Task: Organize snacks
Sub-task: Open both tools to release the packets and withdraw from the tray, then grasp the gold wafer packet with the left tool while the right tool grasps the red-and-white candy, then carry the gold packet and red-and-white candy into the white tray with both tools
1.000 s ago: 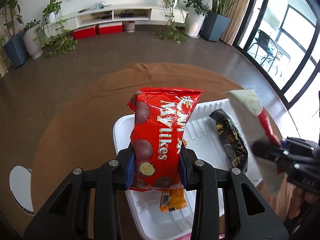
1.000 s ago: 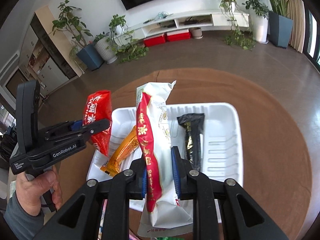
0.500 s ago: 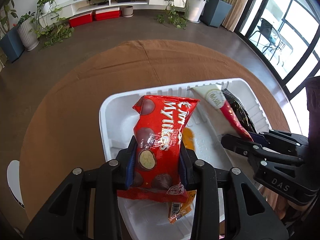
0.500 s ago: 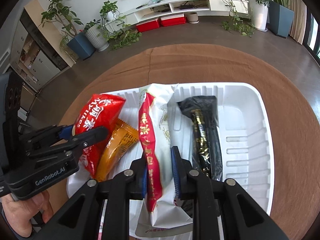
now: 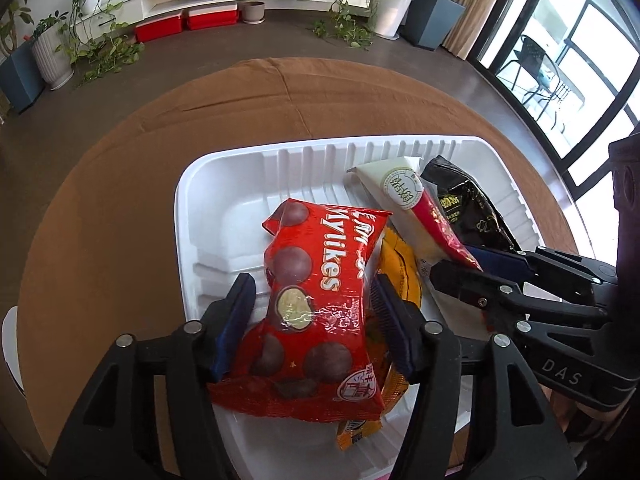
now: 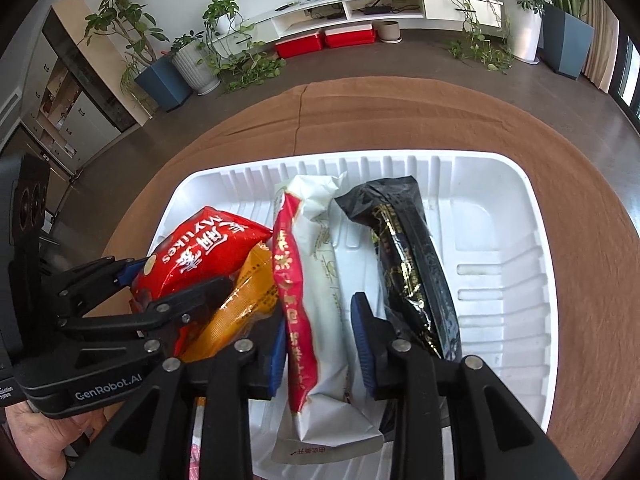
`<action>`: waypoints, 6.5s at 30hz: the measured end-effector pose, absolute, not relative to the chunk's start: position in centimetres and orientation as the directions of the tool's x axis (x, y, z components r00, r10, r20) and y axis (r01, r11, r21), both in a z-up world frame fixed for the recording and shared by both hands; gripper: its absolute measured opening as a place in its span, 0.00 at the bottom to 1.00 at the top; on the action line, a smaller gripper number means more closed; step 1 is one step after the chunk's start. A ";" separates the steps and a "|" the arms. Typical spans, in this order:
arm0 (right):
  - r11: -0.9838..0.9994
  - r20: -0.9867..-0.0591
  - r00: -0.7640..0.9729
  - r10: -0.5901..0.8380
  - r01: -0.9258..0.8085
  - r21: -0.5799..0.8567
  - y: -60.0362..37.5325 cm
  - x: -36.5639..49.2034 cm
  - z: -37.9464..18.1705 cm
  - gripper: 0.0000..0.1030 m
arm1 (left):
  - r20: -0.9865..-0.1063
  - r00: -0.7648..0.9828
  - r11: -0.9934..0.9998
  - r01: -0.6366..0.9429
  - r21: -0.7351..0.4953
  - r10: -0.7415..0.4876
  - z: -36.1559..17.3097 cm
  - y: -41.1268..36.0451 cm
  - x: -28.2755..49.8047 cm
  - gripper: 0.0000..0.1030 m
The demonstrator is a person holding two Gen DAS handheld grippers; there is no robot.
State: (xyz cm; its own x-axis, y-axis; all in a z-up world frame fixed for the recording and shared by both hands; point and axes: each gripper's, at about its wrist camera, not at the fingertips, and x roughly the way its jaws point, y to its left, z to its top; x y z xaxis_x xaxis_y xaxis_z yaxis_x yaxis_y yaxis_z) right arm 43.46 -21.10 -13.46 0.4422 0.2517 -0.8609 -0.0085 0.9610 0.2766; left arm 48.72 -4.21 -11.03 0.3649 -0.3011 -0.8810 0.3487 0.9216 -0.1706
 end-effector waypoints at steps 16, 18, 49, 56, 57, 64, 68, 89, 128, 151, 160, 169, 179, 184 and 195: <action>0.954 -0.732 0.631 0.257 -0.048 0.295 -24.0 38.5 -5.6 0.87 | -0.807 0.495 0.926 0.341 -0.160 -0.321 -4.7 -1.6 43.3 1.00; 0.945 -0.692 0.669 0.270 -0.045 0.325 -25.2 36.2 -4.2 0.92 | -0.788 0.515 0.922 0.349 -0.167 -0.337 -3.6 -0.9 41.2 1.00; 0.946 -0.741 0.589 0.323 -0.178 0.271 -18.3 13.1 -10.0 0.78 | -0.822 0.513 0.961 0.235 -0.143 -0.248 -9.1 3.7 20.3 1.00; 0.936 -0.764 0.541 0.351 -0.223 0.272 -17.1 12.9 -11.3 0.76 | -0.859 0.461 0.961 0.252 -0.115 -0.224 -10.5 3.9 22.4 0.99; 0.935 -0.765 0.539 0.353 -0.233 0.268 -16.9 12.8 -11.2 0.76 | -0.864 0.453 0.960 0.259 -0.107 -0.218 -10.7 3.8 22.6 0.99; 0.929 -0.783 0.513 0.353 -0.295 0.225 -15.5 12.7 -11.3 0.72 | -0.881 0.421 0.951 0.295 -0.092 -0.215 -11.4 2.9 24.2 0.98; 0.922 -0.797 0.487 0.357 -0.320 0.218 -14.9 12.8 -11.8 0.69 | -0.889 0.402 0.947 0.308 -0.093 -0.217 -11.8 2.6 25.0 0.81; 0.888 -0.843 0.404 0.354 -0.428 0.168 -13.9 13.6 -12.9 0.63 | -0.902 0.384 0.943 0.326 -0.068 -0.198 -12.7 3.1 26.9 0.51; 0.851 -0.894 0.308 0.327 -0.506 0.137 -12.9 14.6 -13.4 0.21 | -0.898 0.326 0.866 0.489 -0.107 -0.295 -12.5 2.9 22.1 0.28; 0.829 -0.734 0.386 0.559 -0.302 0.471 -20.9 16.1 -9.7 0.21 | -0.749 0.358 0.800 0.471 -0.370 -0.557 -6.2 3.6 22.3 0.28; 0.893 -0.711 0.561 0.423 -0.125 0.433 -29.0 21.2 -5.9 0.21 | -0.702 0.433 0.803 0.483 -0.349 -0.565 -1.1 2.7 30.3 0.28; 0.919 -0.674 0.653 0.345 -0.091 0.382 -32.0 29.2 -2.0 0.21 | -0.680 0.462 0.804 0.485 -0.344 -0.569 2.0 -0.9 38.7 0.28; 0.939 -0.763 0.563 0.316 -0.071 0.337 -30.5 38.6 -7.3 0.21 | -0.786 0.380 0.827 0.490 -0.276 -0.488 -4.8 -8.5 44.6 0.28; 0.954 -0.809 0.521 0.273 -0.041 0.296 -29.8 40.9 -10.7 0.21 | -0.825 0.363 0.842 0.490 -0.226 -0.432 -8.5 -10.3 45.8 0.28; 0.980 -0.843 0.510 0.172 -0.004 0.198 -29.5 41.9 -13.2 0.22 | -0.843 0.372 0.853 0.491 -0.178 -0.390 -11.6 -11.8 46.0 0.28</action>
